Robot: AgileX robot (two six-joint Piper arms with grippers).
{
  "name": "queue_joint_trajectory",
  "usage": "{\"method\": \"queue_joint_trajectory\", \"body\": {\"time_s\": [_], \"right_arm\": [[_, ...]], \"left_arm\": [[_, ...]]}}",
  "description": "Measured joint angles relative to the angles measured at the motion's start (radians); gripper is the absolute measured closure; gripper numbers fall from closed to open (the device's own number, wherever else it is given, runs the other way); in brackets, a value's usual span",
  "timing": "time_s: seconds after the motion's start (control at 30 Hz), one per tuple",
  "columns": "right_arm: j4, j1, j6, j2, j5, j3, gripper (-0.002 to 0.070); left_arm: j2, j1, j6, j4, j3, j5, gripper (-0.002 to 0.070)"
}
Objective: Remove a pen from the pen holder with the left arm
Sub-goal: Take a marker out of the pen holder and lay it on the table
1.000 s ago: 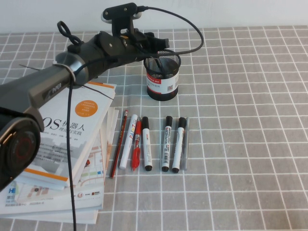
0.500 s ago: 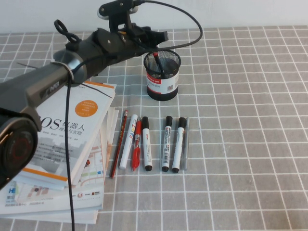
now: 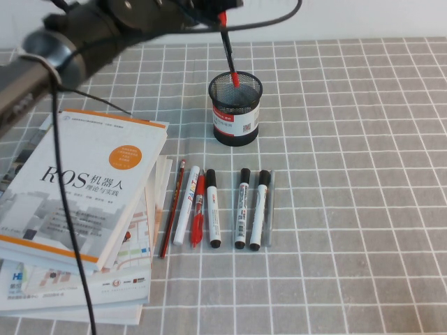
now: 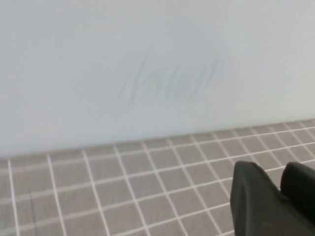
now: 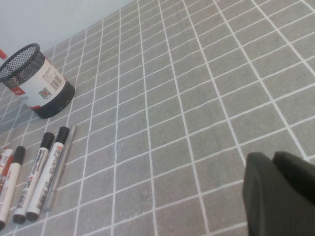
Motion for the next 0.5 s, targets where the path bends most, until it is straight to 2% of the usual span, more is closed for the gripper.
{"method": "queue_joint_trajectory", "body": {"time_s": [0.23,0.37,0.5], "right_arm": [[0.000,0.000,0.000,0.000,0.000,0.000,0.0689],[0.000,0.000,0.000,0.000,0.000,0.000,0.0689],[0.000,0.000,0.000,0.000,0.000,0.000,0.0689]], "left_arm": [[-0.178,-0.039,0.214,0.004,0.000,0.161,0.0600],[-0.284,-0.068,0.225,0.009,0.000,0.299,0.0600],[-0.355,-0.070,0.129,0.091,-0.002,0.441,0.0600]]}}
